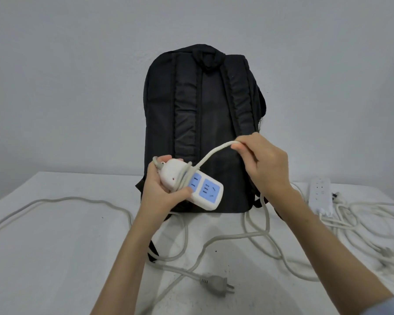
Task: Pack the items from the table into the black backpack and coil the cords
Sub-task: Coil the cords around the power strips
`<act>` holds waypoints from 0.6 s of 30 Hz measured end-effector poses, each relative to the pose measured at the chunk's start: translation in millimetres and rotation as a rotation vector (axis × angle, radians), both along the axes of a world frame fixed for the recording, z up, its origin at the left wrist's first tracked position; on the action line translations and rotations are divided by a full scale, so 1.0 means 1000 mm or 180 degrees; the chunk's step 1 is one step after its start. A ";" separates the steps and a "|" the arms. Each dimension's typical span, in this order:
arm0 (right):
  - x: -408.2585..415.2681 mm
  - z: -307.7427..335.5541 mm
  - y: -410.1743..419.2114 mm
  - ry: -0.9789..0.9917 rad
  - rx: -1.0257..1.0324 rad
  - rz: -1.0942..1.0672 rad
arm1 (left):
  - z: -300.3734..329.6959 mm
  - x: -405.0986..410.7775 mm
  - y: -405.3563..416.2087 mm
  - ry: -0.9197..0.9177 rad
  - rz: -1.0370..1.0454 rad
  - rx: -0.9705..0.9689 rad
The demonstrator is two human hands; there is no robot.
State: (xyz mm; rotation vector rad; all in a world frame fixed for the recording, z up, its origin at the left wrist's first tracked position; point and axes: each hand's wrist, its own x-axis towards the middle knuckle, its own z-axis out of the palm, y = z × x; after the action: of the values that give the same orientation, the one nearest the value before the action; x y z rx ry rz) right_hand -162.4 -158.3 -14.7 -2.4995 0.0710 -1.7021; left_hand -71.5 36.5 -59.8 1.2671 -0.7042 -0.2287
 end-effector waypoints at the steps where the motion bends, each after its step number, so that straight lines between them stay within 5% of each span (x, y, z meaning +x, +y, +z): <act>1: 0.000 -0.007 -0.003 0.0131 0.0211 0.0046 | 0.003 0.000 0.001 0.0083 -0.0061 -0.0176; 7: 0.012 -0.054 -0.002 0.0649 0.0857 0.0141 | 0.011 -0.007 0.000 0.0463 -0.0535 -0.0541; 12: 0.019 -0.077 0.045 0.2002 0.2019 -0.0228 | 0.003 0.001 -0.010 0.1088 -0.0474 -0.0903; 18: 0.005 -0.110 0.107 0.2515 0.2863 0.0826 | -0.005 0.019 -0.003 0.1898 -0.0038 -0.1535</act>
State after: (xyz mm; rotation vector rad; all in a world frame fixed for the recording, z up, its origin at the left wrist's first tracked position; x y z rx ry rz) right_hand -157.2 -51.0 -124.5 -2.1247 0.4378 -0.3373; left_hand -52.6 34.0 -65.0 0.6771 -0.2260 -0.3986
